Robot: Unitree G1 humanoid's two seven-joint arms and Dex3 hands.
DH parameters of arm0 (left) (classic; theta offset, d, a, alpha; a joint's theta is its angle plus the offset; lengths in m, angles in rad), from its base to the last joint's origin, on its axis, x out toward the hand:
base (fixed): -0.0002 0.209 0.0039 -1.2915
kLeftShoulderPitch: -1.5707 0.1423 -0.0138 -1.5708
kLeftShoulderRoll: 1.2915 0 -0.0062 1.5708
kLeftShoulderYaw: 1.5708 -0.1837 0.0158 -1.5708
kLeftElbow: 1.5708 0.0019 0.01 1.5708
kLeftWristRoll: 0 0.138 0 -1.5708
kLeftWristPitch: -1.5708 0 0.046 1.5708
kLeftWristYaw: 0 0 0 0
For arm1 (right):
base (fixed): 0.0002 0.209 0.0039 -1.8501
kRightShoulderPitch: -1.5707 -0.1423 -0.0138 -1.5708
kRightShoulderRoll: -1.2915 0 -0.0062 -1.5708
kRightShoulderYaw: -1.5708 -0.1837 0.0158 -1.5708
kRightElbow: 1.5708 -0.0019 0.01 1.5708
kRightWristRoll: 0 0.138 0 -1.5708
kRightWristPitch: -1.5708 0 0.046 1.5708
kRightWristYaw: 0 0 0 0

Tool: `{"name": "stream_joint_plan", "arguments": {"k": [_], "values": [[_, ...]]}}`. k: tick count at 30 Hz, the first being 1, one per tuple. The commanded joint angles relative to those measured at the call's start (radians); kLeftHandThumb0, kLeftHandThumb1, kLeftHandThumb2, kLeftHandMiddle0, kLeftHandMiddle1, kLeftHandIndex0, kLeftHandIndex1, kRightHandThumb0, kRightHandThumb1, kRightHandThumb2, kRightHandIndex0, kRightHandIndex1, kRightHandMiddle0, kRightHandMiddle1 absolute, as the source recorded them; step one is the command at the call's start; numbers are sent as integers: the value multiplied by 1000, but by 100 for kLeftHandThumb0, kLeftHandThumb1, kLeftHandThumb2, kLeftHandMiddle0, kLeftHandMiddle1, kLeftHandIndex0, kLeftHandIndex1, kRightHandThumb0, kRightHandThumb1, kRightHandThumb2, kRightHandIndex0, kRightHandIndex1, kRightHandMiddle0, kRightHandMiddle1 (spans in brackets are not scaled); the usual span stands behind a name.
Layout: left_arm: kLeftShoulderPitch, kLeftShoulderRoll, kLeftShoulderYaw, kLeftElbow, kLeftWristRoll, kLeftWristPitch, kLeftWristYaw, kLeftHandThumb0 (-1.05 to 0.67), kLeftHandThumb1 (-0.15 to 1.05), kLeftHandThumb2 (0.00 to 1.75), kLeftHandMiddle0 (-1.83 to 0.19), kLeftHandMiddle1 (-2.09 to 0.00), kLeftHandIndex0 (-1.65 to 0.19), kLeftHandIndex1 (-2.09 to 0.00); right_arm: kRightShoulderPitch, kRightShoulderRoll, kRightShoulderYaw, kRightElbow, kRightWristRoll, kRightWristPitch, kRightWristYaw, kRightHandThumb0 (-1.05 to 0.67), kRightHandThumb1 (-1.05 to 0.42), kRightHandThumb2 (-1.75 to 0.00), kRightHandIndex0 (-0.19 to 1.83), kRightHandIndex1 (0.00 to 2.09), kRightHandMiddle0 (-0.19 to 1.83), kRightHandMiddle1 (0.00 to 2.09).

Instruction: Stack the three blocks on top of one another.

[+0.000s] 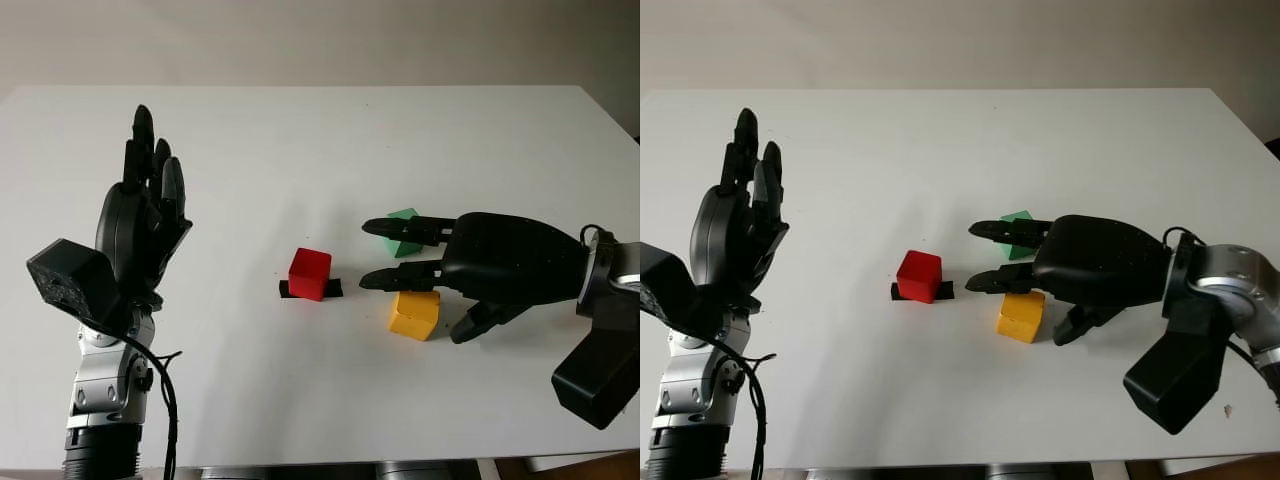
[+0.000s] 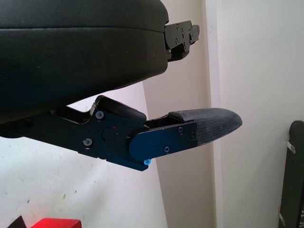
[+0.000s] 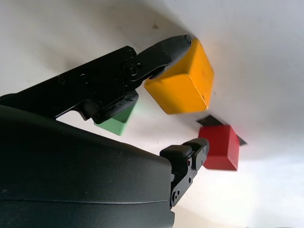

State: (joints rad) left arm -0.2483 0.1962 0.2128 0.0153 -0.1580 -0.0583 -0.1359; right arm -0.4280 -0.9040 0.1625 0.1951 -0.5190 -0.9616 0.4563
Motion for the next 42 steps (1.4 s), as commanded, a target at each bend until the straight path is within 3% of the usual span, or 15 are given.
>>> {"name": "stream_joint_plan", "arguments": {"k": [1, 11, 23, 30, 33, 34, 35, 38, 42], "values": [[-7, 7, -4, -19, 1, 3, 0, -73, 105, 60, 14, -6, 14, -6, 3, 15, 6, 17, -16, -16, -30, -48, -86, -6, 5, 7, 47, 13], [8, 13, -2, -40, 0, 12, -14, -73, 105, 60, 14, -6, 14, -6, -46, 30, 13, 76, -195, -117, -194, -18, -92, -6, 14, 10, 64, 23], [19, 8, -2, -55, -4, 13, -16, -72, 105, 59, 14, -6, 14, -6, -93, 0, 37, 134, -308, -130, -292, -38, -89, -5, 17, 8, 66, 25], [22, 11, -3, -55, -8, 7, -26, -72, 105, 59, 14, -5, 14, -6, -101, -9, 46, 141, -314, -99, -293, -27, -88, -5, 15, 6, 61, 21], [23, 11, -5, -58, -2, 11, -23, -73, 105, 59, 14, -6, 14, -6, -102, -5, 48, 146, -300, -100, -298, -33, -90, -6, 15, 6, 69, 26], [24, 10, -6, -60, 0, 13, -21, -73, 105, 59, 13, -6, 13, -6, -101, -1, 47, 153, -288, -105, -302, -35, -90, -6, 17, 6, 76, 34], [24, 10, -6, -62, 1, 15, -20, -73, 105, 59, 13, -6, 13, -6, -100, 2, 47, 158, -275, -107, -302, -37, -89, -6, 20, 6, 74, 60], [25, 11, -7, -66, 2, 19, -21, -73, 105, 59, 13, -6, 13, -6, -102, 4, 50, 165, -251, -113, -301, -37, -89, -5, 26, 7, 63, 101], [23, 11, -5, -62, -3, 18, -24, -73, 105, 58, 14, -5, 14, -6, -105, 4, 55, 169, -224, -110, -288, -36, -88, -5, 30, 8, 57, 110]]}}
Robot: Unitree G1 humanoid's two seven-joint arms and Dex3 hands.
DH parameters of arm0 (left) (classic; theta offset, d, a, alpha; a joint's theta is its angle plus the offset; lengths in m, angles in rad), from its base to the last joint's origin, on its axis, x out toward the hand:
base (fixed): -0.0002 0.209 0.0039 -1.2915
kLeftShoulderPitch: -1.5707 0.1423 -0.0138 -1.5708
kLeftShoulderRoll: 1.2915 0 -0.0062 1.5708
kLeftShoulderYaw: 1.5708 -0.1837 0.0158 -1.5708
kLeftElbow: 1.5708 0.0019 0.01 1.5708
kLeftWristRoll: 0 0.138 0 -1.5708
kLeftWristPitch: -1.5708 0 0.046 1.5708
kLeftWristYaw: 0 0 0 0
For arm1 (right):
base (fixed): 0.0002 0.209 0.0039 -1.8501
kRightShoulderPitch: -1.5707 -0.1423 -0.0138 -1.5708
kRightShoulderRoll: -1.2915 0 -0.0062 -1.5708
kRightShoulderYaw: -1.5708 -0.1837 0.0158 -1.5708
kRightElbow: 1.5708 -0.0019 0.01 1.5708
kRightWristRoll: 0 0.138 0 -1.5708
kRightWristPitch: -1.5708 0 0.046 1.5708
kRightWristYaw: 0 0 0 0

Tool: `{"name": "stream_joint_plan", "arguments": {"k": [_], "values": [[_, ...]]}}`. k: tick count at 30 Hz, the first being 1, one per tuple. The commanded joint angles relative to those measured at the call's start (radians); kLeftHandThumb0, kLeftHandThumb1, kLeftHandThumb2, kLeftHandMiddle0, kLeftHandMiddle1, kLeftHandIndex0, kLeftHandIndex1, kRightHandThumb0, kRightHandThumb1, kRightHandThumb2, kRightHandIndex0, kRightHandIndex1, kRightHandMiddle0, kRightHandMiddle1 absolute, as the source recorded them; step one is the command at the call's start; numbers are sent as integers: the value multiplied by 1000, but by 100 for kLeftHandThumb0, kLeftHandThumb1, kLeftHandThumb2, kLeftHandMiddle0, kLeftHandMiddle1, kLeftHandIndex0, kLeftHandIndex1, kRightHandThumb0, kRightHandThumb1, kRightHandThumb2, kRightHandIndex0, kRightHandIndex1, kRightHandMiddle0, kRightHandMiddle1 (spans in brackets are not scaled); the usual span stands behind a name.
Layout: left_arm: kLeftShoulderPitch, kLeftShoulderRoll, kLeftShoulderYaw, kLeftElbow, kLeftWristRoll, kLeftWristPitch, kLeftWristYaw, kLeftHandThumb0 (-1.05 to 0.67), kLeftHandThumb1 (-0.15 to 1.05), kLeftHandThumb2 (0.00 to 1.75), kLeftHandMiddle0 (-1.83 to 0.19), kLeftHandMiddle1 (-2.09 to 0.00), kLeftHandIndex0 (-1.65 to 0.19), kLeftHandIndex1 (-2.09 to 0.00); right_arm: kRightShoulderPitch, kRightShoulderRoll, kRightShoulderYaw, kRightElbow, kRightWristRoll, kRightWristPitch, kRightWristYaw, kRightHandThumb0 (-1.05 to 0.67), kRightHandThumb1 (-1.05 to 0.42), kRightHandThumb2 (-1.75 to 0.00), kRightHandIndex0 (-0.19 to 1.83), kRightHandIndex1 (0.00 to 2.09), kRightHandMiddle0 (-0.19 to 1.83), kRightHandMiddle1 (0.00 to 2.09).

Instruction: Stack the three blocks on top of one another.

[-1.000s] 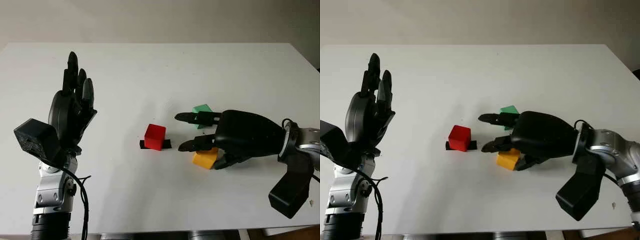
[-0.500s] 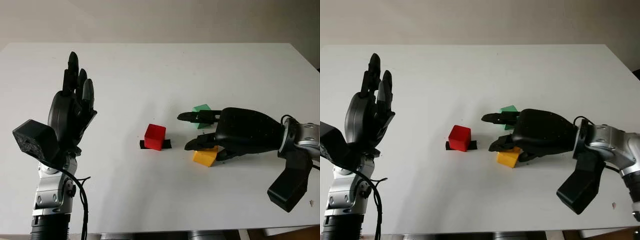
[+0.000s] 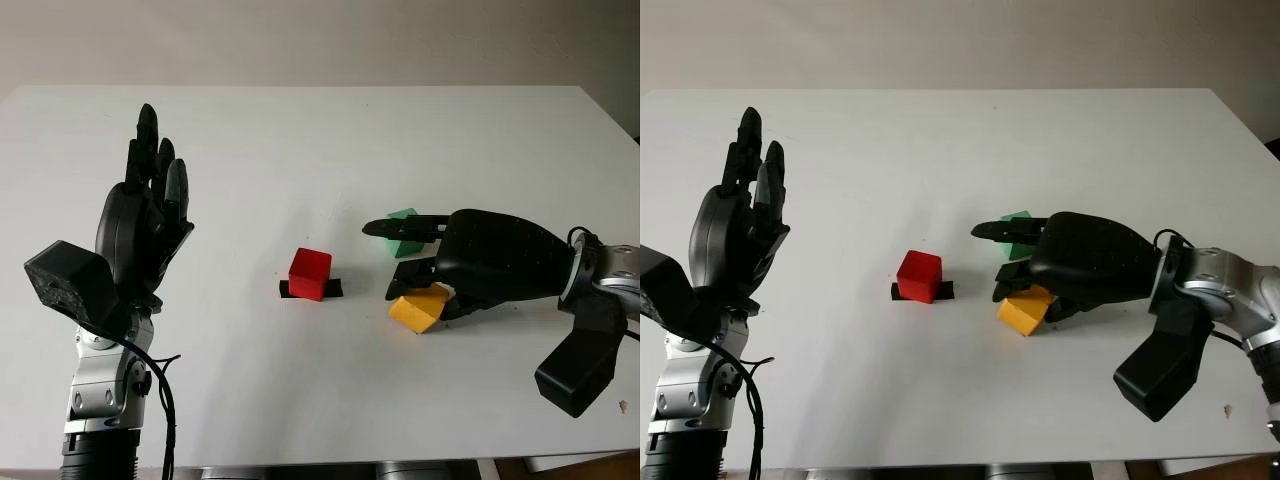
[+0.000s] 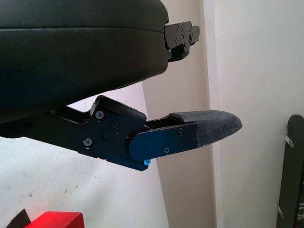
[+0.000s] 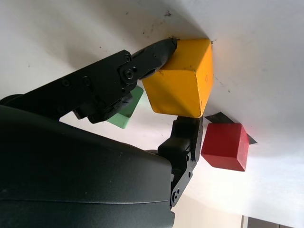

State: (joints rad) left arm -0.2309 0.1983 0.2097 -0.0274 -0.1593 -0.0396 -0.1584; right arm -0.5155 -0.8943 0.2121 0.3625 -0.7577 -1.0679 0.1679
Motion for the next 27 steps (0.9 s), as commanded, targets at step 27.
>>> {"name": "stream_joint_plan", "arguments": {"k": [27], "values": [[-3, -6, -19, -20, 11, 0, 19, -75, 105, 57, 13, -5, 13, -5, -497, 155, 86, 74, 307, 312, 484, -38, -86, -4, 35, 6, 64, 107]]}}
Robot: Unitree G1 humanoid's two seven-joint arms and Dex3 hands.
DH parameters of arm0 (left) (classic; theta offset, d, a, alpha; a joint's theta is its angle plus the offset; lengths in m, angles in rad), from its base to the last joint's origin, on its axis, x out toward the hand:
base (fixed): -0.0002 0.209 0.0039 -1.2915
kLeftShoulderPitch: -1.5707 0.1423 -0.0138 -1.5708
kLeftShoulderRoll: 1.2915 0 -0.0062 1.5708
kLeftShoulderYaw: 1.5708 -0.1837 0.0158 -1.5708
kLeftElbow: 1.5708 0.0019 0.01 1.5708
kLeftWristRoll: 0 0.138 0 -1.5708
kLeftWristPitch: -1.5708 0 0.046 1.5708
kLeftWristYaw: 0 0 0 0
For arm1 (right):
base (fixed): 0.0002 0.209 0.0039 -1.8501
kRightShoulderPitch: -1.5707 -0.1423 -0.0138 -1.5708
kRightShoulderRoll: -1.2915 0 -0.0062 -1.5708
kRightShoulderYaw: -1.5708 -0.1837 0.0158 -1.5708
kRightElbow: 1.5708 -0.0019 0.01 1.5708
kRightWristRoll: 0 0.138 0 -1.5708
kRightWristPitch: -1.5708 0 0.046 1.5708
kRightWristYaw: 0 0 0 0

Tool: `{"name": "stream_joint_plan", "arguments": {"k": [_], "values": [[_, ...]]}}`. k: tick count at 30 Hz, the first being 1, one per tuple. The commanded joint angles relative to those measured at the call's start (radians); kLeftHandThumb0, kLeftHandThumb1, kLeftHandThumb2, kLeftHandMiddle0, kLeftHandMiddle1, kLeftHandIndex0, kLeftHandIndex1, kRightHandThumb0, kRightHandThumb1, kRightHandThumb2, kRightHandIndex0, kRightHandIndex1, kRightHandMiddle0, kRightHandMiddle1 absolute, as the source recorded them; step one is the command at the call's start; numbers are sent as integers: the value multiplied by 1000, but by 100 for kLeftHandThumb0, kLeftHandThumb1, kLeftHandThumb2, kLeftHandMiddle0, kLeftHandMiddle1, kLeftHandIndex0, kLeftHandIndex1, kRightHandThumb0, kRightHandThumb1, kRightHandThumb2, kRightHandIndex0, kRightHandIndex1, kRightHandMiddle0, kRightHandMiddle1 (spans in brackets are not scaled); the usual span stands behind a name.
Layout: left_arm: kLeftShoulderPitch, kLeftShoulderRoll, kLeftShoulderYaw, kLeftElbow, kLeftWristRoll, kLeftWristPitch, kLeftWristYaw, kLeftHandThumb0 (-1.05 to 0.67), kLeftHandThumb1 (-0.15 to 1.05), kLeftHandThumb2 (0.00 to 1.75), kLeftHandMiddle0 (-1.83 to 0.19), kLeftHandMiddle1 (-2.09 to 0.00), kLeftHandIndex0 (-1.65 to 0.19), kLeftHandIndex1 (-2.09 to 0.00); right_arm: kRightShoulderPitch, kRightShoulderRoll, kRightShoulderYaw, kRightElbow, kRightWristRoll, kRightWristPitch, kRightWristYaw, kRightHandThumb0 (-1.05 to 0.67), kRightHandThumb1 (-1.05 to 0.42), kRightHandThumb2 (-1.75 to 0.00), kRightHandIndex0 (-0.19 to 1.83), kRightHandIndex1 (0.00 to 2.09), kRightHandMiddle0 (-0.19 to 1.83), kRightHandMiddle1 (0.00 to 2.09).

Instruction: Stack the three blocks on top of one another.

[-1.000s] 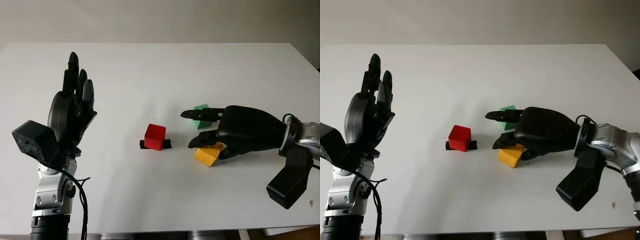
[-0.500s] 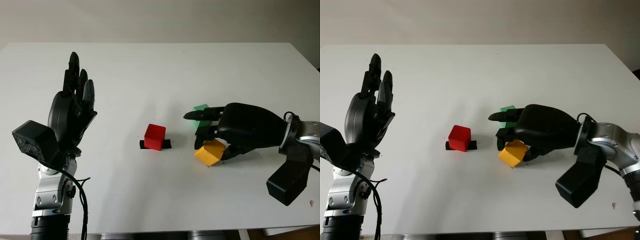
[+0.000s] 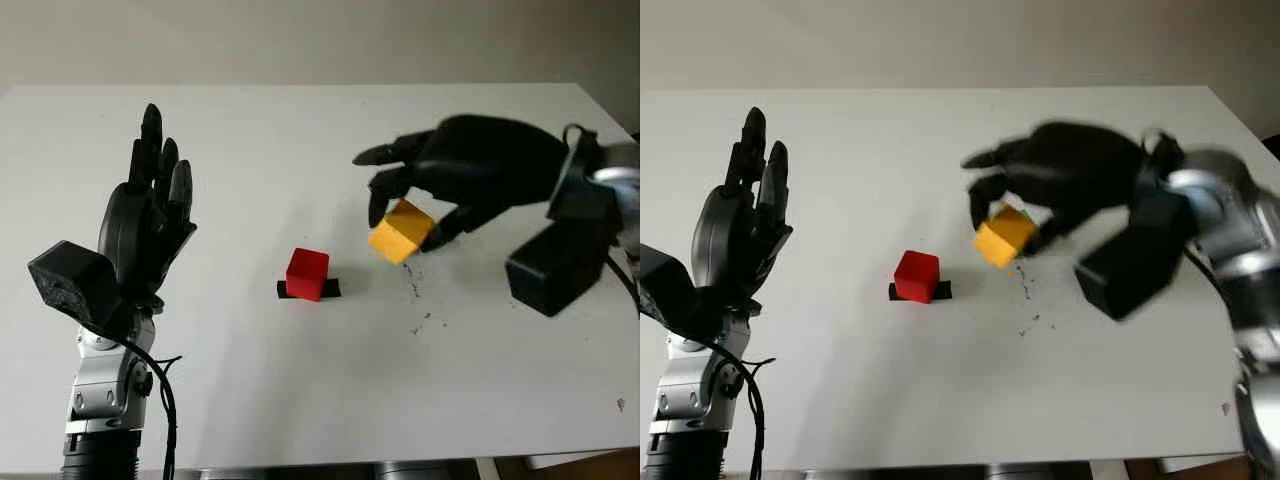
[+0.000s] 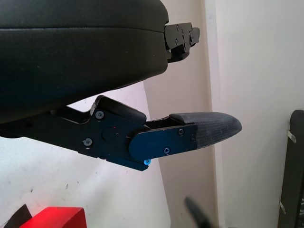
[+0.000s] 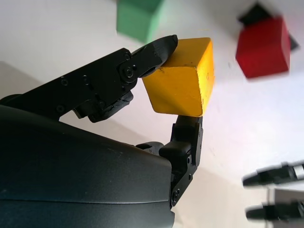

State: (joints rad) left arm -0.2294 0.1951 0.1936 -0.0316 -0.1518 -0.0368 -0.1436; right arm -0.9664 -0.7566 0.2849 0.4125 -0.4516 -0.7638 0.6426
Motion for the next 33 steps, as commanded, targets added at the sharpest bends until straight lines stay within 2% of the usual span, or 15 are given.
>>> {"name": "stream_joint_plan", "arguments": {"k": [1, 8, 15, 24, 33], "values": [[-5, -4, -5, -13, 7, -9, 8, -75, 105, 57, 12, -6, 13, -5, -75, 36, 22, 47, 0, 8, 16, -38, -86, -5, 35, 6, 64, 108], [2, -10, -18, -30, 18, 3, 28, -76, 105, 59, 13, -5, 14, -5, -212, 160, 95, 188, -25, -32, 33, -38, -87, -6, 31, 5, 55, 119], [16, -19, -24, -41, 21, -5, 41, -77, 105, 60, 14, -5, 15, -5, -275, 235, 167, 298, -75, -109, 29, -45, -90, -6, 30, 5, 54, 124], [28, -32, -26, -53, 27, -9, 54, -79, 105, 62, 14, -5, 13, -6, -279, 269, 217, 340, -133, -164, 11, -46, -90, -6, 31, 5, 47, 138], [32, -36, -28, -53, 28, -2, 56, -81, 105, 63, 14, -5, 14, -5, -278, 280, 237, 322, -148, -131, 46, -41, -92, -6, 28, 4, 43, 136]]}}
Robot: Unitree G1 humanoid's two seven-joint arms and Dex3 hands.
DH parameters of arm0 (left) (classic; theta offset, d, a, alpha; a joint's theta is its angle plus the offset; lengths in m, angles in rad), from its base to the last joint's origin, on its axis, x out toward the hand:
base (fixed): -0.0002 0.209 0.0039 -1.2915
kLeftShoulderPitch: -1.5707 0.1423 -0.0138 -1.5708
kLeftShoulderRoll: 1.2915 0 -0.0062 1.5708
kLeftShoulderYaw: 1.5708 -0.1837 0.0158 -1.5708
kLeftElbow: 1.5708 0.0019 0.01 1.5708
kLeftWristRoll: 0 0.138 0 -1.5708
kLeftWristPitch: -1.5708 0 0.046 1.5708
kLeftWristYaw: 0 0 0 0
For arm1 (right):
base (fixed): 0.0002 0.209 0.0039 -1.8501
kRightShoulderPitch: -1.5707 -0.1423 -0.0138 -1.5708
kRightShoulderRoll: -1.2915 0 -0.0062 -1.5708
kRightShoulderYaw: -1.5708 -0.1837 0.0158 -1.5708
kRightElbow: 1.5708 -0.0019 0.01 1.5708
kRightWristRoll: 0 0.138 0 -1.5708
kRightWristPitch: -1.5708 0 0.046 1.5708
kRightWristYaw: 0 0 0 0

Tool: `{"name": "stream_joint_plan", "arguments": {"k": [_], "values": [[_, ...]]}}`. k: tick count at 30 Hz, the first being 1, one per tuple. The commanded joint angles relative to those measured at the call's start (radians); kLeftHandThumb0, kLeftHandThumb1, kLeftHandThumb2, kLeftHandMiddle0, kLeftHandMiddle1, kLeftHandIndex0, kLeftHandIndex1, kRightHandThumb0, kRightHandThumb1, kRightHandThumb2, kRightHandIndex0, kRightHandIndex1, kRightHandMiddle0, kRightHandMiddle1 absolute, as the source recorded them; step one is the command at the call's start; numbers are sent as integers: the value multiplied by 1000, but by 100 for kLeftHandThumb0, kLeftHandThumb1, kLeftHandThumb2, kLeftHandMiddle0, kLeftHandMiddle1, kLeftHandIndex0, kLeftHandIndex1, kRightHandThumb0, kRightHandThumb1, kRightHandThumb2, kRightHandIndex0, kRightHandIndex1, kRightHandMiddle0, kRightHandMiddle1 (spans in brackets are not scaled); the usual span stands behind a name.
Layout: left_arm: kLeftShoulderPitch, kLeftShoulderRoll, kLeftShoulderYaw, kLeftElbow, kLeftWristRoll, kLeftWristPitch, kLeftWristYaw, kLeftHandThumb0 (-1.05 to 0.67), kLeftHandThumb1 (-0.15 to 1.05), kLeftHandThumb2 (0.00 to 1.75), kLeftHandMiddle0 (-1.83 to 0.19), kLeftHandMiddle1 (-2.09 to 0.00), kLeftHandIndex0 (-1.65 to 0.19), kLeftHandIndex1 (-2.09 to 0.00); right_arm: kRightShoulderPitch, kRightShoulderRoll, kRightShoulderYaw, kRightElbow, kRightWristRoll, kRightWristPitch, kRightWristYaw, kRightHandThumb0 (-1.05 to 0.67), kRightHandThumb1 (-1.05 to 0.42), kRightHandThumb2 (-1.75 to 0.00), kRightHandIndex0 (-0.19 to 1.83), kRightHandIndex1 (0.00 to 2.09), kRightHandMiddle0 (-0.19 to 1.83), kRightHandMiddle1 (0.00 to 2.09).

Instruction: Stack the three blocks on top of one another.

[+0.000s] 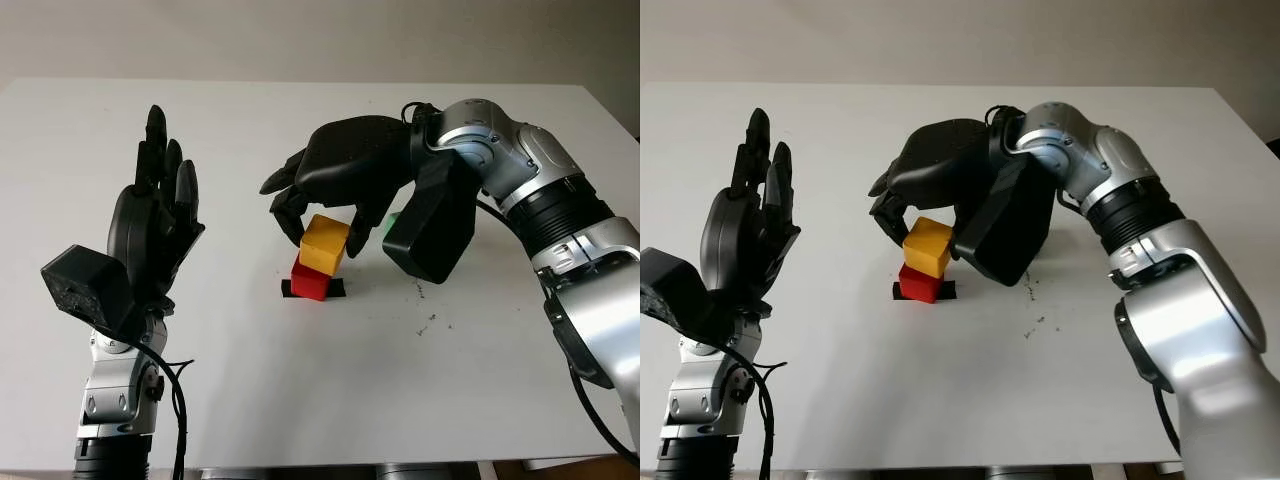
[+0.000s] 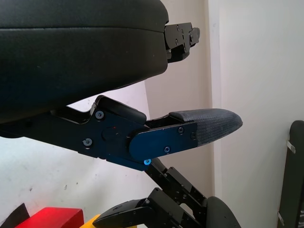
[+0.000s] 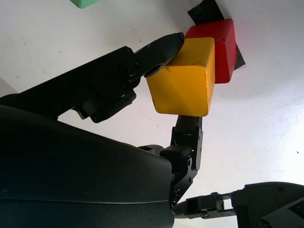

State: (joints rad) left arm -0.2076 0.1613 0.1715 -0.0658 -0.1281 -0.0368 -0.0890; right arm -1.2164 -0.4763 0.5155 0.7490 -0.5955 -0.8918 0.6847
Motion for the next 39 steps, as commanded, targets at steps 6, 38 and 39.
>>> {"name": "stream_joint_plan", "arguments": {"k": [6, 38, 39], "values": [[14, -1, -7, -16, 2, -4, -5, -81, 105, 62, 14, -5, 13, -6, -33, 5, 9, -18, -16, -22, -9, -36, -97, -7, 28, 5, 41, 135], [29, -4, -12, -32, 5, -2, 1, -82, 105, 60, 14, -5, 13, -6, -45, 9, 41, 8, -78, -69, -58, -35, -98, -5, 27, 6, 41, 129], [30, -5, -12, -34, 3, 0, 2, -82, 105, 60, 14, -5, 13, -6, -43, 5, 41, 3, -76, -72, -54, -34, -97, -5, 27, 6, 40, 128]]}}
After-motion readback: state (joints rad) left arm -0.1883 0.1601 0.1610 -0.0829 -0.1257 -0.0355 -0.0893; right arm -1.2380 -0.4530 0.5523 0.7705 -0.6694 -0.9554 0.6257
